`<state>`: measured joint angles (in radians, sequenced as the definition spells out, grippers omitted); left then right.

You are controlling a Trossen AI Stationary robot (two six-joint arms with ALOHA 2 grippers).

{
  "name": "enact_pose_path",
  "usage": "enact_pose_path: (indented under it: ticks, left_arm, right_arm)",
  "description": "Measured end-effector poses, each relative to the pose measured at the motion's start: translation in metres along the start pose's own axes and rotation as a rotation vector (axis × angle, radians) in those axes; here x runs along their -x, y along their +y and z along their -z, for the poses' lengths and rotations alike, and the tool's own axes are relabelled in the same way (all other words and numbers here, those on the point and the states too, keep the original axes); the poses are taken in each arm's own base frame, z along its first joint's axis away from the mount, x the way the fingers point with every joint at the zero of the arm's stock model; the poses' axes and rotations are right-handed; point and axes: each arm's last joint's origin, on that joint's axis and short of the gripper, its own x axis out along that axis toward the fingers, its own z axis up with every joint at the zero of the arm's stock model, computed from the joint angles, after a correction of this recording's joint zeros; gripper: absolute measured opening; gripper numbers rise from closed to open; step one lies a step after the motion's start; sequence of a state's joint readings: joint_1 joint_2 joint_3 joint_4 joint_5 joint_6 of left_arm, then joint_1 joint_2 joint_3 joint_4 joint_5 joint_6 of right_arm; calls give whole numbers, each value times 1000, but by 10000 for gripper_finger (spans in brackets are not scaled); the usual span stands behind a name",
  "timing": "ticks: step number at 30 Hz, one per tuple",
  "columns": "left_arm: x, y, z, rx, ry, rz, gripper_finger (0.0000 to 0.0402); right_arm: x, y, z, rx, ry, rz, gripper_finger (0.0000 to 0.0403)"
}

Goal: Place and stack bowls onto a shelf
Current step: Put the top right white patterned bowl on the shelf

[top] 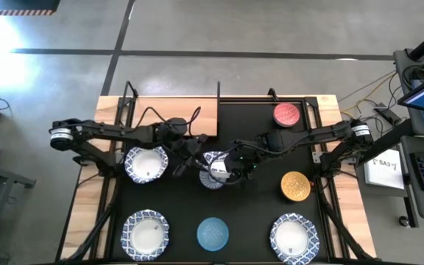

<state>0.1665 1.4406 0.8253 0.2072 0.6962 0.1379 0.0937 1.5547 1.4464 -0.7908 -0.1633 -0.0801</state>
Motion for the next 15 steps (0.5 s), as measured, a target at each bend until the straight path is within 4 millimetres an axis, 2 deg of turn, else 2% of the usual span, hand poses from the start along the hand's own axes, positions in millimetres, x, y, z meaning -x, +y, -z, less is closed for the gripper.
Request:
enact_pose_path:
  ticks: [3, 15]
  left_arm:
    - [-1, -1, 0, 43, -1, 9, 9]
    - [-6, -8, -1, 70, 5, 34, 2]
  right_arm:
    - [0, 0, -2, -17, -18, 4, 26]
    - [1, 0, -2, -50, -27, 11, 148]
